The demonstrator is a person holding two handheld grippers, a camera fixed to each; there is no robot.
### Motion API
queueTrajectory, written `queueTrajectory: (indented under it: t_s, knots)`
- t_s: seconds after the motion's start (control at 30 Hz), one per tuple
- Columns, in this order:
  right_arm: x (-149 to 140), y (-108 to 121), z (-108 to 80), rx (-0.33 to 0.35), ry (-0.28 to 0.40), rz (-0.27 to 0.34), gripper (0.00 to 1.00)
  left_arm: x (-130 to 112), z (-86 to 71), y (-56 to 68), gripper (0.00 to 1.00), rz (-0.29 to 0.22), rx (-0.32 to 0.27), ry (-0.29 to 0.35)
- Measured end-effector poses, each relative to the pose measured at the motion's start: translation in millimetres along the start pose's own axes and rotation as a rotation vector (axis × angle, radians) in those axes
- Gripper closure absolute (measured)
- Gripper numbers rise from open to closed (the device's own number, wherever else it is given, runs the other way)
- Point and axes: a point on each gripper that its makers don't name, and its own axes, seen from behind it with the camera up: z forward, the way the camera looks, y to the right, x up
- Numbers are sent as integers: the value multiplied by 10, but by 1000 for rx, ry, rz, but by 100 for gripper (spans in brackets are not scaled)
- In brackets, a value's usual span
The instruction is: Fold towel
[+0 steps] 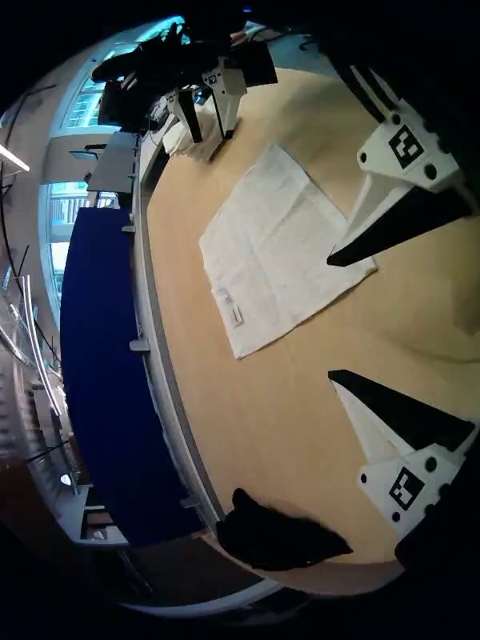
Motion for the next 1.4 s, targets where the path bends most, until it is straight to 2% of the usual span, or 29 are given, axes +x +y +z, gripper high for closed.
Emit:
queueTrajectory:
  t_s: [0.5,0.8,1.0,1.4]
  knots:
    - [-511,-175,106,37,-86,10,0,-360,225,236,4,5,-64,-79]
    - [-781,-240,144,51,-132,23,0,-476,347,387,4,-5,-109,-115]
    - [-890,-271,168,58,-151,27,0,-558,403,504,4,-6,-140,-138]
    - [-1001,-305,185,75,-170,18,1,-612,461,624,4,14,-173,-158]
